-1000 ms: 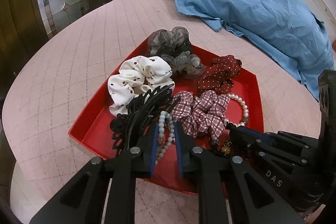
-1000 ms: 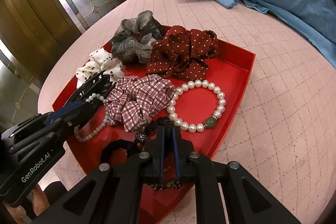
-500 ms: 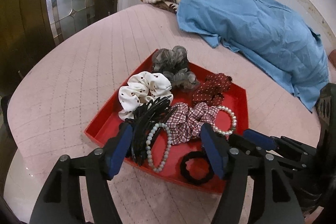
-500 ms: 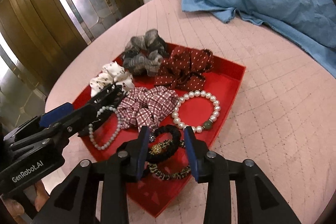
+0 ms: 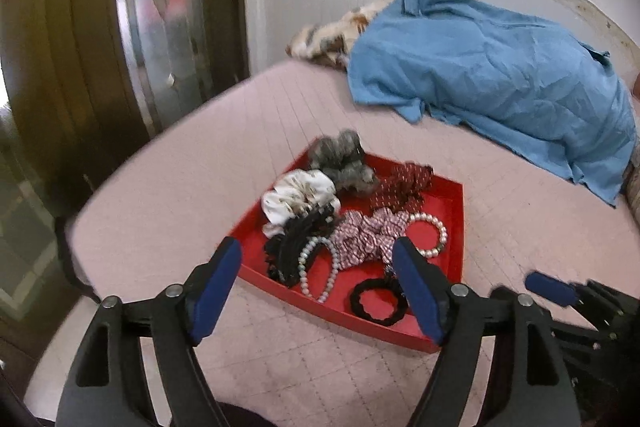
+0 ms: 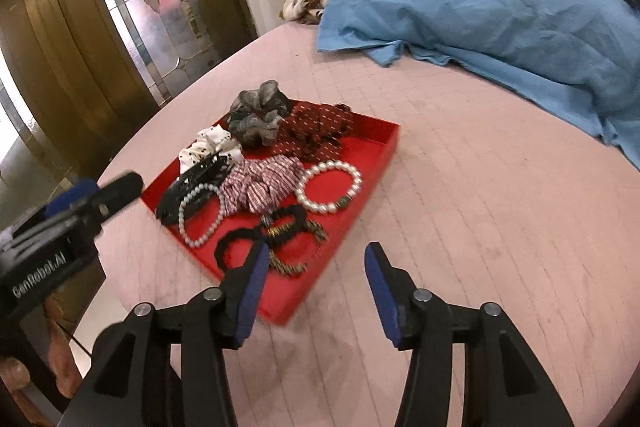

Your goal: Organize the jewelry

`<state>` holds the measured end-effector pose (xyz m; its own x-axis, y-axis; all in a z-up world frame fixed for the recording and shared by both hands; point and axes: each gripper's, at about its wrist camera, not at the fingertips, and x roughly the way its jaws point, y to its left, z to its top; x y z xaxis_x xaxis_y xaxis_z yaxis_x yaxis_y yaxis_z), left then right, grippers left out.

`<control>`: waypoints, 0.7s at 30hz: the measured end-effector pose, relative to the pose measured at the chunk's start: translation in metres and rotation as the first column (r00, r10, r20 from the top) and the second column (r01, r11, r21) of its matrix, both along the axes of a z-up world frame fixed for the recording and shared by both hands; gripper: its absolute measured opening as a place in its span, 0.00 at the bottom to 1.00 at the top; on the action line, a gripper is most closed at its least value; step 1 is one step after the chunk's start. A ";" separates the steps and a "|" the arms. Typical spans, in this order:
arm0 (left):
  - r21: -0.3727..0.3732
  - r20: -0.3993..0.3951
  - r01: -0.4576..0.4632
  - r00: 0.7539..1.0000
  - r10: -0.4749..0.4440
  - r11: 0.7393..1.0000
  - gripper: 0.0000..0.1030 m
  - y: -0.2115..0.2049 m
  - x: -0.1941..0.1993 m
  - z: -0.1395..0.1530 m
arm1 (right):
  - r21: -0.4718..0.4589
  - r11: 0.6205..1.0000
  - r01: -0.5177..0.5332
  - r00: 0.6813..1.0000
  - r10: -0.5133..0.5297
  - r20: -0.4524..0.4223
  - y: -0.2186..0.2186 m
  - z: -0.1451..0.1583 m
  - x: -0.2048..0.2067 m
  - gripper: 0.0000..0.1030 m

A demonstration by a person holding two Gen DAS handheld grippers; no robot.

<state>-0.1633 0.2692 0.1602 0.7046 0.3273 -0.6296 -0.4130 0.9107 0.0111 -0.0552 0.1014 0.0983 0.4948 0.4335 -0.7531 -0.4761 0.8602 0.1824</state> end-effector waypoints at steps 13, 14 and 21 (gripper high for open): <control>0.218 0.208 -0.090 0.977 0.044 0.972 1.00 -0.046 -0.077 0.054 | -0.004 0.997 0.072 0.987 -0.070 0.143 -0.036 0.021 -0.071 0.61; 0.229 0.219 -0.085 0.975 0.034 0.970 1.00 -0.051 -0.084 0.058 | -0.006 0.997 0.072 0.984 -0.070 0.165 -0.037 0.024 -0.078 0.61; 0.235 0.193 -0.020 0.981 -0.026 0.972 1.00 -0.084 -0.097 0.067 | -0.008 0.996 0.087 0.945 -0.080 0.318 -0.053 0.052 -0.115 0.74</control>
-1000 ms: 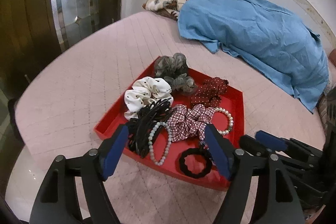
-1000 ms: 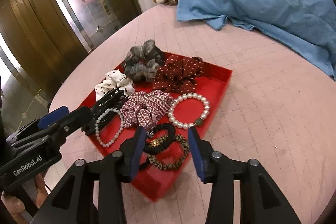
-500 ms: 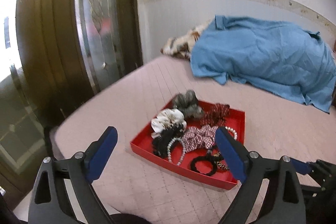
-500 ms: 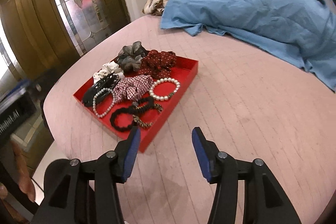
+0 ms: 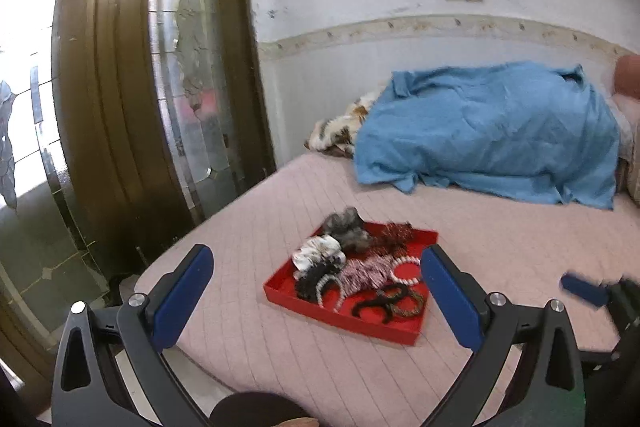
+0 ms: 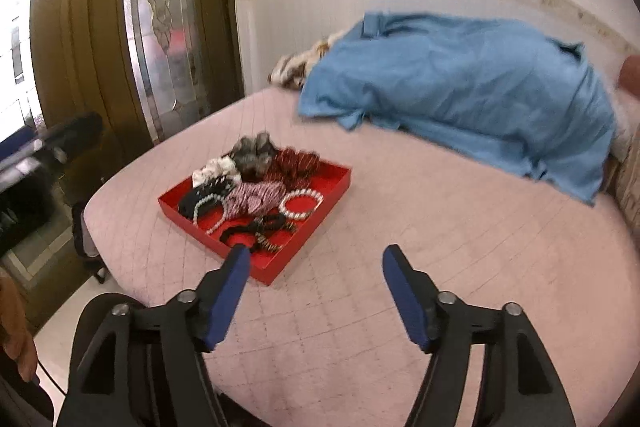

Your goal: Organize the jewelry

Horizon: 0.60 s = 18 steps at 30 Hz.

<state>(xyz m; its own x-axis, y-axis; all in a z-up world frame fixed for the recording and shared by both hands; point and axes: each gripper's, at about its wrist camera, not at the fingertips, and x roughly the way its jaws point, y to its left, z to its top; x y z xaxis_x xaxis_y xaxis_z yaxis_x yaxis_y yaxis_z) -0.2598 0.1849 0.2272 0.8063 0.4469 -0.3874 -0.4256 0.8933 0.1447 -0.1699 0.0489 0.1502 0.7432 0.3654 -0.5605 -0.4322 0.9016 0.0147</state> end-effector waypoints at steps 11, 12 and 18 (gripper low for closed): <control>-0.028 -0.126 0.069 0.989 -0.072 0.997 1.00 -0.012 0.008 -0.029 | 0.015 0.996 0.093 0.995 -0.093 0.026 -0.031 0.001 -0.009 0.79; -0.037 -0.132 0.066 0.989 -0.070 0.997 1.00 -0.010 0.008 -0.031 | 0.015 0.995 0.098 0.995 -0.098 0.020 -0.032 -0.001 -0.008 0.80; -0.077 -0.147 0.048 0.987 -0.059 0.996 1.00 0.000 0.006 -0.040 | -0.008 0.995 0.102 0.995 -0.102 -0.024 -0.030 -0.016 -0.005 0.81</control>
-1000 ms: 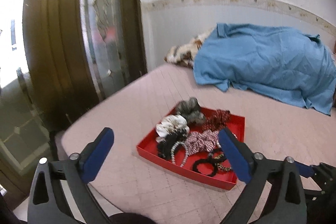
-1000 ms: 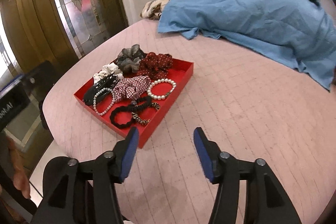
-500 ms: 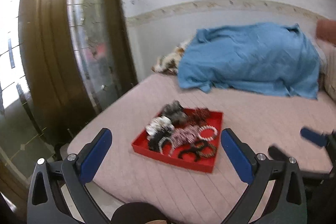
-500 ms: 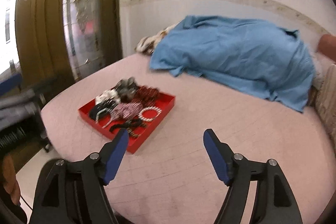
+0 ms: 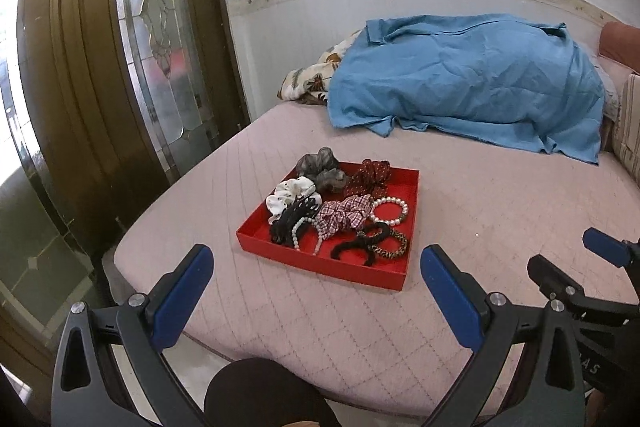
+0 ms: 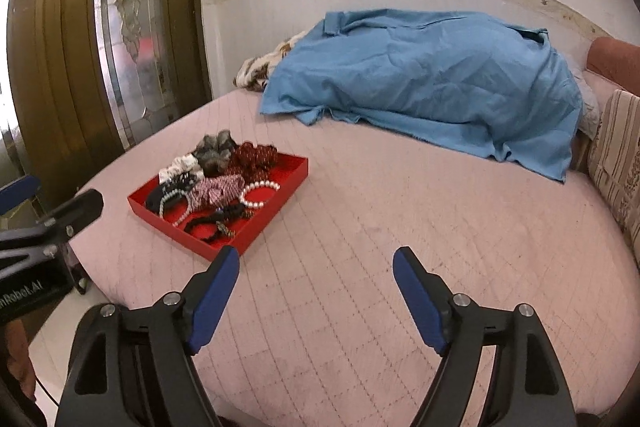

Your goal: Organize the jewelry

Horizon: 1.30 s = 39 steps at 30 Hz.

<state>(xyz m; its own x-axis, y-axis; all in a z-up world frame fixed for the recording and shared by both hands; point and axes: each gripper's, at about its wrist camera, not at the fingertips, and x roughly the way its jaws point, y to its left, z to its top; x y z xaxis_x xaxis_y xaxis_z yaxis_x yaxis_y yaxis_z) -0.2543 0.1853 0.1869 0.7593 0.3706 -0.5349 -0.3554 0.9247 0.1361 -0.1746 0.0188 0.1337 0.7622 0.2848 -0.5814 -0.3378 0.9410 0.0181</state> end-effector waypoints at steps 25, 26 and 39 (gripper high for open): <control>-0.137 -0.083 0.032 0.996 -0.043 0.990 1.00 0.025 0.016 -0.032 | -0.073 0.997 -0.025 0.999 0.021 -0.047 0.021 -0.016 0.001 0.82; -0.140 -0.085 0.029 0.996 -0.041 0.990 1.00 0.026 0.016 -0.033 | -0.076 0.997 -0.025 0.999 0.021 -0.048 0.021 -0.017 0.002 0.82; -0.186 -0.112 0.006 0.993 -0.027 0.983 1.00 0.043 0.023 -0.048 | -0.113 0.993 -0.043 0.996 0.034 -0.078 0.033 -0.028 0.009 0.83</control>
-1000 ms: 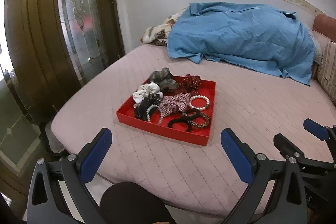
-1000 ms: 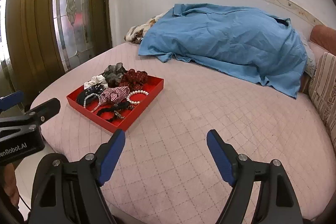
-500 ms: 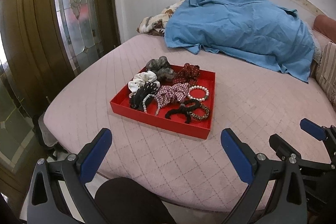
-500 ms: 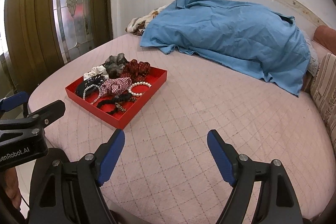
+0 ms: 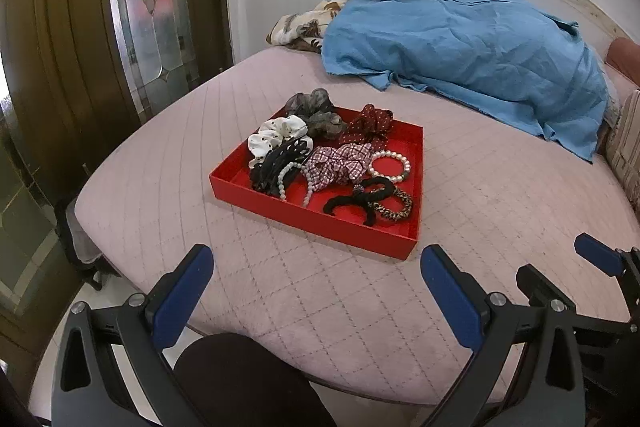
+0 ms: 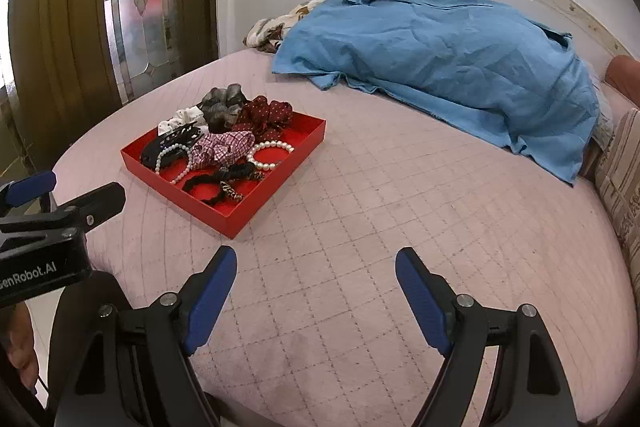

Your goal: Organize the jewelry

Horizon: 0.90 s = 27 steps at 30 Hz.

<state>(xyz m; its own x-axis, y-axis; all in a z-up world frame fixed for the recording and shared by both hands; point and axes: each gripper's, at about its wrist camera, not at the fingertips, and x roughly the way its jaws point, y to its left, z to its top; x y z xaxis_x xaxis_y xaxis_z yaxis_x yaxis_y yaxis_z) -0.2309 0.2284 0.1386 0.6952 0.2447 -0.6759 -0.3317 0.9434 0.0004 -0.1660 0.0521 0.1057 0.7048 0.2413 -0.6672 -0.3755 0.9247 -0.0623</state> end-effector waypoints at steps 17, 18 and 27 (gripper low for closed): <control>-0.012 -0.012 -0.044 0.999 0.044 0.999 1.00 0.016 0.010 -0.006 | -0.023 0.999 -0.045 0.999 0.045 -0.027 0.014 -0.010 0.009 0.83; -0.008 -0.010 -0.050 0.999 0.050 0.999 1.00 0.016 0.010 -0.005 | -0.021 0.999 -0.049 0.998 0.048 -0.027 0.014 -0.010 0.010 0.83; 0.026 -0.004 -0.075 0.997 0.075 0.997 1.00 0.016 0.014 0.000 | 0.002 0.999 -0.046 0.998 0.046 -0.034 0.012 -0.010 0.016 0.83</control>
